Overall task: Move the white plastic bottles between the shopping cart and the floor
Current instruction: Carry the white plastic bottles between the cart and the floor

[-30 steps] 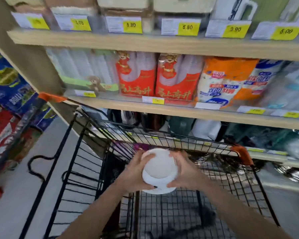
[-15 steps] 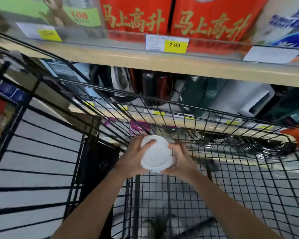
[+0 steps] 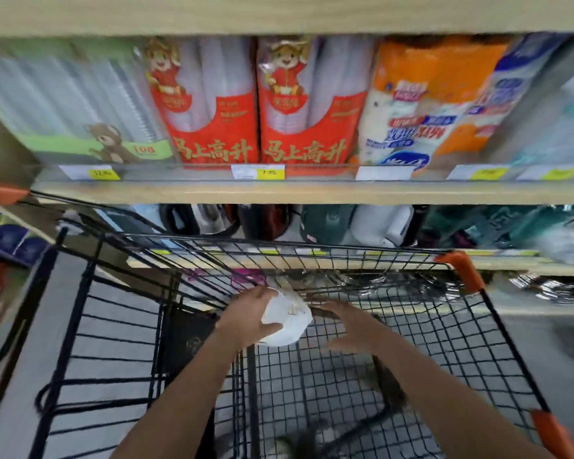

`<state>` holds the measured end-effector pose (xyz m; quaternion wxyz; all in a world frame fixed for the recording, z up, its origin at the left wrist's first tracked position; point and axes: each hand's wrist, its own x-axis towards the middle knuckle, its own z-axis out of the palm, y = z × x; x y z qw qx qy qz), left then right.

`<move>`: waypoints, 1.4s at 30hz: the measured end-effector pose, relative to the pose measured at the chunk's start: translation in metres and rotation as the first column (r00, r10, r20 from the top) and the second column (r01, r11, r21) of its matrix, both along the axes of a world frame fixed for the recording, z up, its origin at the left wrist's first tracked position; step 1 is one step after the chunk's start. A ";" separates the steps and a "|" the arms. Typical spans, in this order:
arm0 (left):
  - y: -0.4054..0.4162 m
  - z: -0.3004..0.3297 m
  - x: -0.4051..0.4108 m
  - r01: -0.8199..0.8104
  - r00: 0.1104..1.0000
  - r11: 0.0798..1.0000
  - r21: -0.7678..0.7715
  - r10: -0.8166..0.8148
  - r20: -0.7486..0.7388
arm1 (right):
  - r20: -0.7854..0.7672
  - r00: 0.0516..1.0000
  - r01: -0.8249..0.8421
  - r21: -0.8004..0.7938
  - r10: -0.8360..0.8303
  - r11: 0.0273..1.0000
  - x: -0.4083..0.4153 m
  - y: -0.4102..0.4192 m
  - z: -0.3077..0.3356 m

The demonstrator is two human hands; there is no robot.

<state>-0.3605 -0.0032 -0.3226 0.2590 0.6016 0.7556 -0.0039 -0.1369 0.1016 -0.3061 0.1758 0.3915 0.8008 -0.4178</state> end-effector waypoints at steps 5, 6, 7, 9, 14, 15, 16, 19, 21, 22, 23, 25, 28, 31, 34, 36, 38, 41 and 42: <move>0.033 0.073 0.072 0.130 0.991 0.989 0.066 -0.132 0.035 | 0.049 0.994 0.089 0.073 -0.093 0.993 0.077 0.015 0.064; 0.039 0.081 0.088 0.145 0.987 0.987 0.064 -0.148 0.061 | 0.038 0.994 0.095 0.085 -0.099 0.992 0.094 0.017 0.074; 0.046 0.089 0.105 0.154 0.983 0.986 0.059 -0.159 0.091 | 0.028 0.993 0.110 0.093 -0.113 0.990 0.114 0.021 0.081; 0.060 0.102 0.142 0.171 0.975 0.983 0.064 -0.178 0.132 | 0.010 0.985 0.173 0.097 -0.175 0.980 0.156 0.027 0.099; 0.102 0.128 0.257 0.238 0.950 0.962 0.137 -0.260 0.174 | -0.083 0.926 0.376 0.093 -0.369 0.922 0.287 0.039 0.125; 0.112 0.131 0.284 0.243 0.945 0.958 0.149 -0.269 0.188 | -0.086 0.909 0.414 0.102 -0.407 0.904 0.316 0.043 0.128; 0.122 0.132 0.313 0.245 0.939 0.956 0.159 -0.275 0.207 | -0.090 0.896 0.444 0.110 -0.436 0.889 0.347 0.047 0.130; 0.150 0.133 0.404 0.293 0.913 0.937 0.188 -0.333 0.235 | -0.102 0.854 0.520 0.128 -0.510 0.845 0.440 0.059 0.134; 0.169 0.133 0.464 0.326 0.894 0.926 0.189 -0.367 0.259 | -0.090 0.827 0.562 0.125 -0.555 0.818 0.499 0.062 0.139; 0.179 0.133 0.492 0.342 0.883 0.920 0.189 -0.384 0.269 | -0.083 0.811 0.585 0.128 -0.579 0.801 0.527 0.064 0.141; 0.188 0.134 0.520 0.362 0.872 0.913 0.189 -0.404 0.279 | -0.074 0.791 0.612 0.131 -0.608 0.780 0.555 0.066 0.142; 0.208 0.137 0.570 0.409 0.848 0.894 0.183 -0.447 0.286 | -0.055 0.735 0.676 0.131 -0.676 0.725 0.606 0.072 0.140; 0.236 0.133 0.632 0.469 0.820 0.871 0.148 -0.491 0.294 | -0.003 0.673 0.733 0.135 -0.740 0.666 0.671 0.077 0.135; 0.267 0.123 0.684 0.518 0.792 0.845 0.133 -0.533 0.297 | 0.007 0.617 0.779 0.136 -0.787 0.612 0.722 0.085 0.127; 0.297 0.115 0.730 0.565 0.766 0.815 0.127 -0.575 0.288 | 0.020 0.590 0.798 0.136 -0.807 0.587 0.769 0.104 0.115; 0.320 0.105 0.759 0.591 0.738 0.799 0.114 -0.592 0.324 | 0.015 0.573 0.810 0.141 -0.820 0.569 0.799 0.123 0.105; 0.350 0.092 0.785 0.613 0.714 0.783 0.105 -0.606 0.350 | 0.024 0.565 0.815 0.139 -0.825 0.562 0.827 0.146 0.095; 0.404 0.077 0.826 0.637 0.697 0.765 0.094 -0.624 0.354 | 0.038 0.536 0.833 0.137 -0.843 0.536 0.867 0.184 0.082; 0.421 0.074 0.840 0.644 0.694 0.759 0.094 -0.631 0.346 | 0.038 0.536 0.833 0.137 -0.843 0.536 0.881 0.197 0.078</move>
